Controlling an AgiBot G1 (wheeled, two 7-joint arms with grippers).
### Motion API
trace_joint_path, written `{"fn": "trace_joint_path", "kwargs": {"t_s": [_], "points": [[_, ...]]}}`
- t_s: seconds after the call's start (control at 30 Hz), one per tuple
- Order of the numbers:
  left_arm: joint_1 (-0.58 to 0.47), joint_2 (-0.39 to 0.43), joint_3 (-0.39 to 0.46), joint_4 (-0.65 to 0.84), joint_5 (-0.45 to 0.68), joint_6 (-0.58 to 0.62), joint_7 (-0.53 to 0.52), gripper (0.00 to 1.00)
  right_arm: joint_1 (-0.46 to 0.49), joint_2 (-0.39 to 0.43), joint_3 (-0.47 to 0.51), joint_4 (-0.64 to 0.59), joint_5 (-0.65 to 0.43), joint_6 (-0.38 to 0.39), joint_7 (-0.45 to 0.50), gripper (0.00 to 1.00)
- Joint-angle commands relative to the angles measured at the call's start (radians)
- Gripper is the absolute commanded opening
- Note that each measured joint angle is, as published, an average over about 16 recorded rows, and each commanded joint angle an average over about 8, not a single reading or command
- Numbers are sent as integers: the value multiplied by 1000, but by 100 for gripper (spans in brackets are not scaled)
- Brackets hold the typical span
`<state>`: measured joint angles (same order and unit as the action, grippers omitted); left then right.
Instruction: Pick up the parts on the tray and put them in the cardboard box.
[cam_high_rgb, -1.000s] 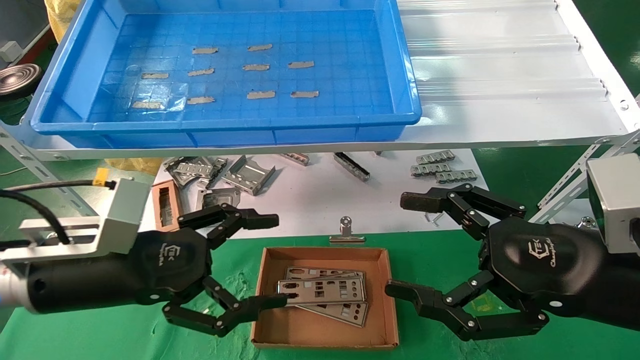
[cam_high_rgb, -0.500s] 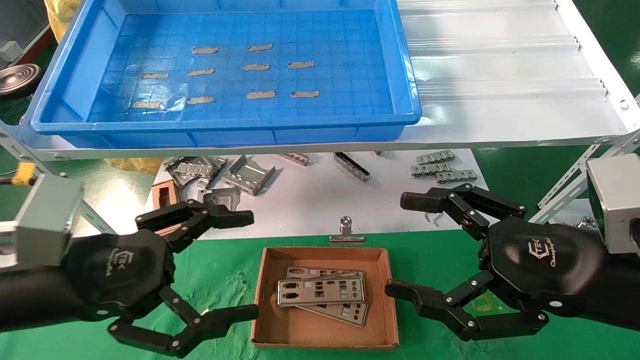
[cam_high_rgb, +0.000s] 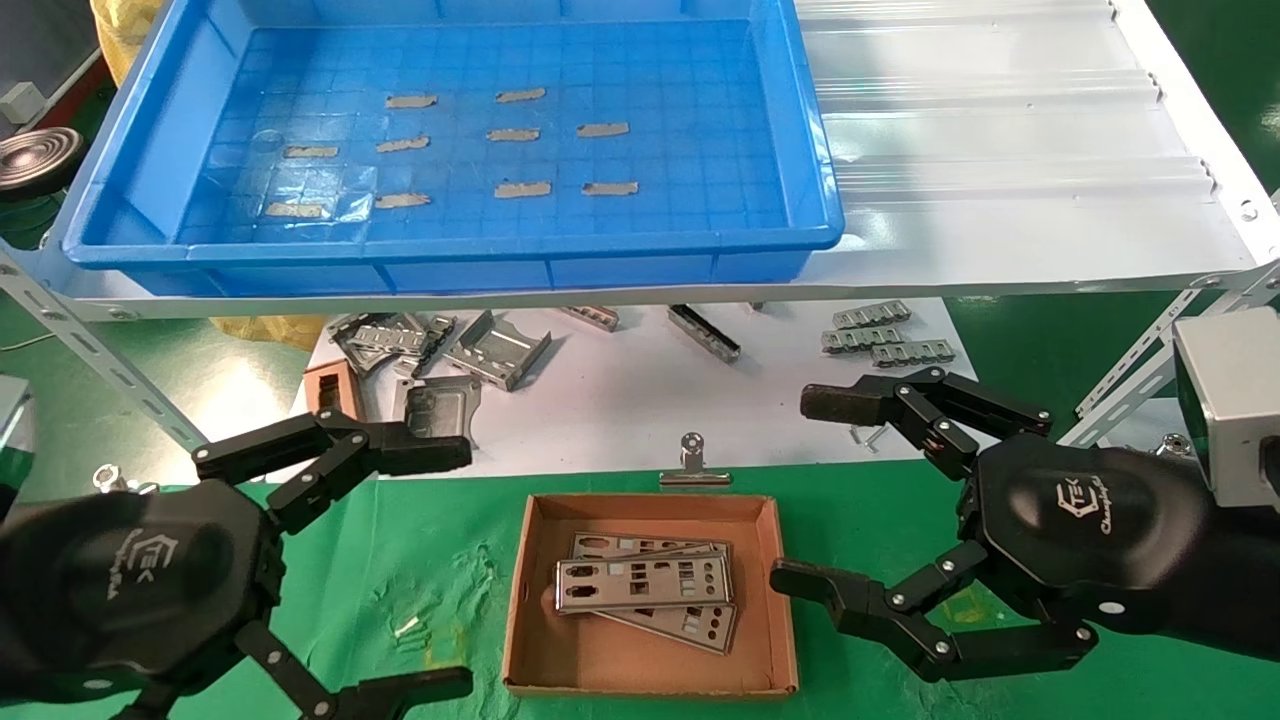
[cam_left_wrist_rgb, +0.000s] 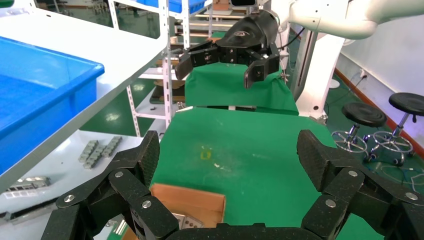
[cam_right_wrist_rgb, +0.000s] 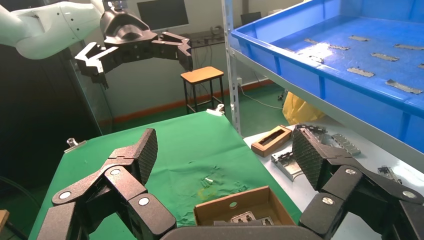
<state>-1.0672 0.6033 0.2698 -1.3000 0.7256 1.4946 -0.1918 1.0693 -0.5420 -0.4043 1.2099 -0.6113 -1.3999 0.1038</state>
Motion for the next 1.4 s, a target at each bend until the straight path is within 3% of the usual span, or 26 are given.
{"fn": "trace_joint_path", "kwargs": {"t_s": [0.03, 1.4], "points": [[7, -7, -9, -14, -4, -1, -5, 100, 0, 0, 0, 0, 0, 0, 0, 100], [-7, 8, 9, 16, 5, 1, 4, 100, 0, 0, 0, 0, 0, 0, 0, 100]]}}
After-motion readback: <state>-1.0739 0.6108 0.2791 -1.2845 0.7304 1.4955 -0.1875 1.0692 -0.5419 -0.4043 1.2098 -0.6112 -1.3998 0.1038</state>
